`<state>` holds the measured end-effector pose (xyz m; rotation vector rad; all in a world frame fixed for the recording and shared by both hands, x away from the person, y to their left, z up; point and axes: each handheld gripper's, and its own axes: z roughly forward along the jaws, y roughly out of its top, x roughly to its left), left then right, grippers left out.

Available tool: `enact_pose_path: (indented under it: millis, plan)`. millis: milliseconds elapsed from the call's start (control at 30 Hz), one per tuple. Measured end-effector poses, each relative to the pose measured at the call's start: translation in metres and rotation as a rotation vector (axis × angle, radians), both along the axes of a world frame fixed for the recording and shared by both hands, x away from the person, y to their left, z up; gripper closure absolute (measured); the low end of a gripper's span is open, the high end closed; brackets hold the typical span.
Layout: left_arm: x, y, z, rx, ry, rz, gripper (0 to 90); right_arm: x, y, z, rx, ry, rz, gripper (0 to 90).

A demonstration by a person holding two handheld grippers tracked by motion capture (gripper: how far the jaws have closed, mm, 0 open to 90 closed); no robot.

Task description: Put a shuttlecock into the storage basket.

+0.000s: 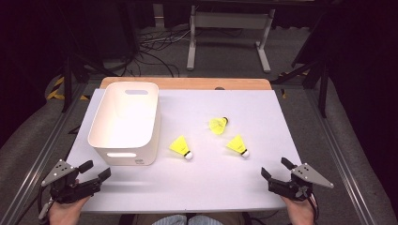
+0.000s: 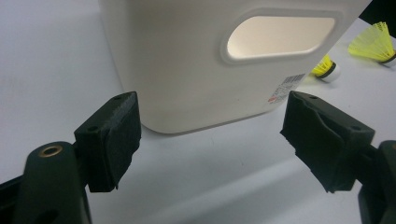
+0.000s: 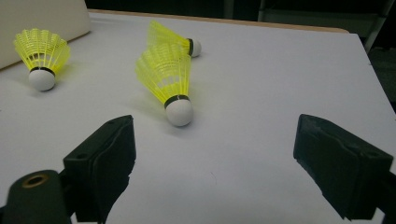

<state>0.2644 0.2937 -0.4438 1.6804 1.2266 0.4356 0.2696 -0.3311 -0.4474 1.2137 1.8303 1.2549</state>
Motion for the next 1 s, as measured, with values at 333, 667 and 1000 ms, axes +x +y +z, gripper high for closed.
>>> enact_pose_path:
  millis: [333, 667, 1000]
  plan:
    - [-0.0006, -0.0001, -0.0001, -0.008, 0.009, -0.003, 19.9, -0.0004, 0.0013, 0.0008, -0.004, -0.004, 0.009, 12.8]
    - [-0.0028, -0.0001, 0.0016, -0.006, 0.012, 0.009, 19.8, 0.0003, 0.0012, -0.0001, -0.013, 0.006, 0.010, 12.7]
    - [0.0011, 0.0005, 0.0056, 0.000, 0.030, 0.003, 19.6, 0.0012, 0.0026, -0.0009, -0.029, 0.016, 0.020, 12.6]
